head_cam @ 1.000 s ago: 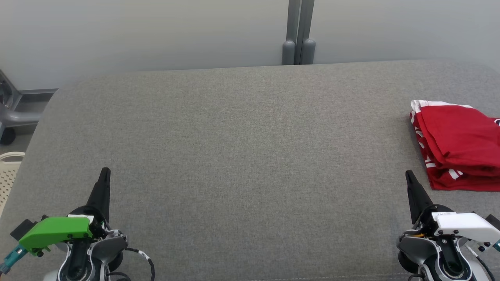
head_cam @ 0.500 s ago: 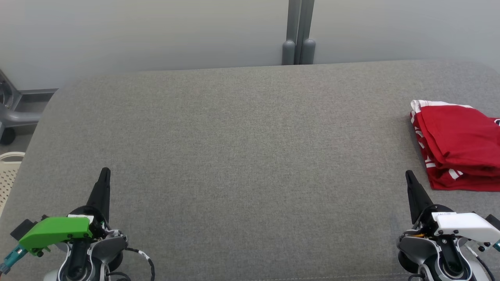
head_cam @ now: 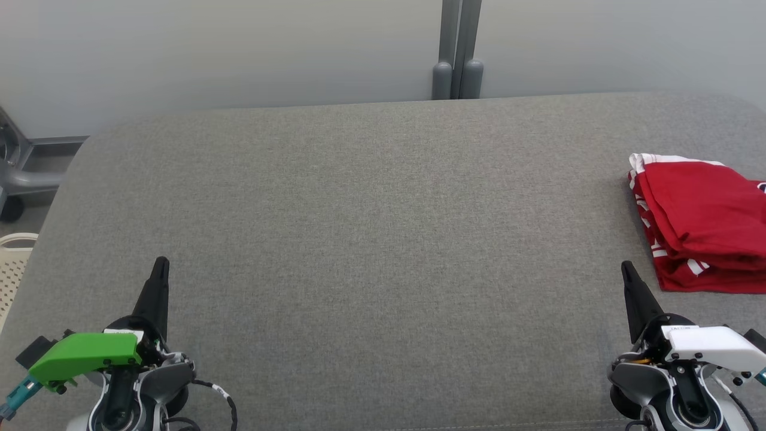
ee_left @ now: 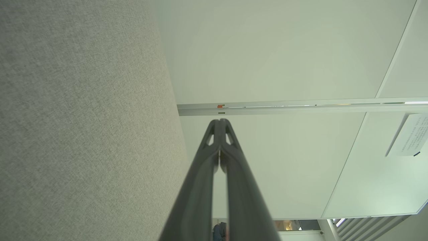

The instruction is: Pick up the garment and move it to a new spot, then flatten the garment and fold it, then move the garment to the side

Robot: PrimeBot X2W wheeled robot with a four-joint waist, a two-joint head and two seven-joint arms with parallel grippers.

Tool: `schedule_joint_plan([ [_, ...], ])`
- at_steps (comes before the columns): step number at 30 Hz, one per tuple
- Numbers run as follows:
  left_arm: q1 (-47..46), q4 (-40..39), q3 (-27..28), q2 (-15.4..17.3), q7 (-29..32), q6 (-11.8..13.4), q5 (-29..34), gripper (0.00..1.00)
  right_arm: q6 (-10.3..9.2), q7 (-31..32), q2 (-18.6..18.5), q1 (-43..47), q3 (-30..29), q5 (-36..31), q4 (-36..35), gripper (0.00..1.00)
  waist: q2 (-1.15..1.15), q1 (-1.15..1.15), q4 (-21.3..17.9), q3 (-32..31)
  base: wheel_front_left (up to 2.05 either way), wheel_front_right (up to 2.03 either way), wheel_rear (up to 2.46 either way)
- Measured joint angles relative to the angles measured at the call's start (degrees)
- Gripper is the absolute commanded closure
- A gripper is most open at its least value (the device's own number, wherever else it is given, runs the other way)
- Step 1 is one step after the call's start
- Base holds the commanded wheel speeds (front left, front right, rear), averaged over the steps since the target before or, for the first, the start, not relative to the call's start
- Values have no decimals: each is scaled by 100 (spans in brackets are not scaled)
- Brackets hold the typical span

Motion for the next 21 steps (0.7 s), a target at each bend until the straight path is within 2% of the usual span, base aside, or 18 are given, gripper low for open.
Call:
schedule_joint_plan([
  [21,0,0,0,0,0,0,0,100,0,0,0,0,0,0,0,100,0,0,0,0,0,0,0],
])
